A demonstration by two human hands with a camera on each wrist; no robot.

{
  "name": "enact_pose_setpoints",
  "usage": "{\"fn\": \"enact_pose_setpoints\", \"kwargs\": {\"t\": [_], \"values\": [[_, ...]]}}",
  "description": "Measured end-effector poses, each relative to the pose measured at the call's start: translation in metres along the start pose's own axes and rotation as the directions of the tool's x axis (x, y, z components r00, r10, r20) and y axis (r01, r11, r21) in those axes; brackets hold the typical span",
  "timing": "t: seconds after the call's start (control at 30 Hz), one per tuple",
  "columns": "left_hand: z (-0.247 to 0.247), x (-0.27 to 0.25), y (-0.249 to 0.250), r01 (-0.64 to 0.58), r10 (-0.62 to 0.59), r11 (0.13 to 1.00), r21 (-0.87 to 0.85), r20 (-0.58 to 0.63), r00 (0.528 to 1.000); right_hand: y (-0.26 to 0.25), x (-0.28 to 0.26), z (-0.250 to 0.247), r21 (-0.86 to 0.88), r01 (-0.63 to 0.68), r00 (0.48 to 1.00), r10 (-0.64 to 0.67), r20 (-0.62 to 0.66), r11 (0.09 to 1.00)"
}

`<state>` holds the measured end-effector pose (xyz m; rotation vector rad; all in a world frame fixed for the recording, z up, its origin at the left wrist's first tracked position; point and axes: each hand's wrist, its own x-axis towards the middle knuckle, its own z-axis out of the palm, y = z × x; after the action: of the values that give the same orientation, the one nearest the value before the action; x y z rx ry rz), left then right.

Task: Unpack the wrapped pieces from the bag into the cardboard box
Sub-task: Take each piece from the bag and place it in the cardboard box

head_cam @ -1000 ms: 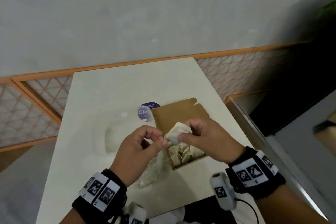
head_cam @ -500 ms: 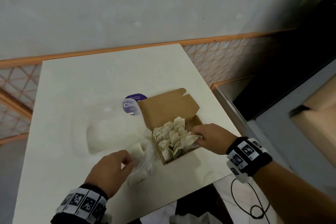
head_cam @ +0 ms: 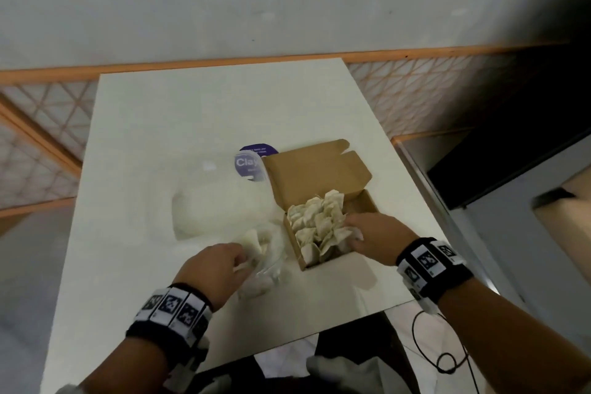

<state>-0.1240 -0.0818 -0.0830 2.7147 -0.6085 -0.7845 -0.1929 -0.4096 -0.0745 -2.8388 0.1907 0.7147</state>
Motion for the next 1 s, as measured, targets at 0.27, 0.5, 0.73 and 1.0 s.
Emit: {"fn": "enact_pose_setpoints", "kwargs": {"t": [0.27, 0.5, 0.73, 1.0], "values": [[-0.005, 0.001, 0.008, 0.014, -0.009, 0.997, 0.075, -0.063, 0.998, -0.015, 0.011, 0.01, -0.04, -0.042, 0.998, 0.044, 0.033, 0.998], [-0.012, 0.011, 0.02, -0.051, 0.058, 0.997, 0.053, -0.144, 0.988, -0.029, -0.008, -0.007, 0.033, -0.014, 0.998, 0.016, -0.067, 0.999], [-0.01, 0.023, 0.027, -0.15, 0.177, 0.942, 0.301, -0.064, 0.982, -0.075, -0.034, -0.027, 0.128, 0.181, 0.959, -0.147, -0.241, 0.975], [-0.036, -0.018, 0.02, -0.222, 0.058, 0.864, -0.453, -0.348, 0.936, -0.123, -0.031, -0.035, 0.615, 0.331, 0.941, -0.197, -0.276, 0.716]]}}
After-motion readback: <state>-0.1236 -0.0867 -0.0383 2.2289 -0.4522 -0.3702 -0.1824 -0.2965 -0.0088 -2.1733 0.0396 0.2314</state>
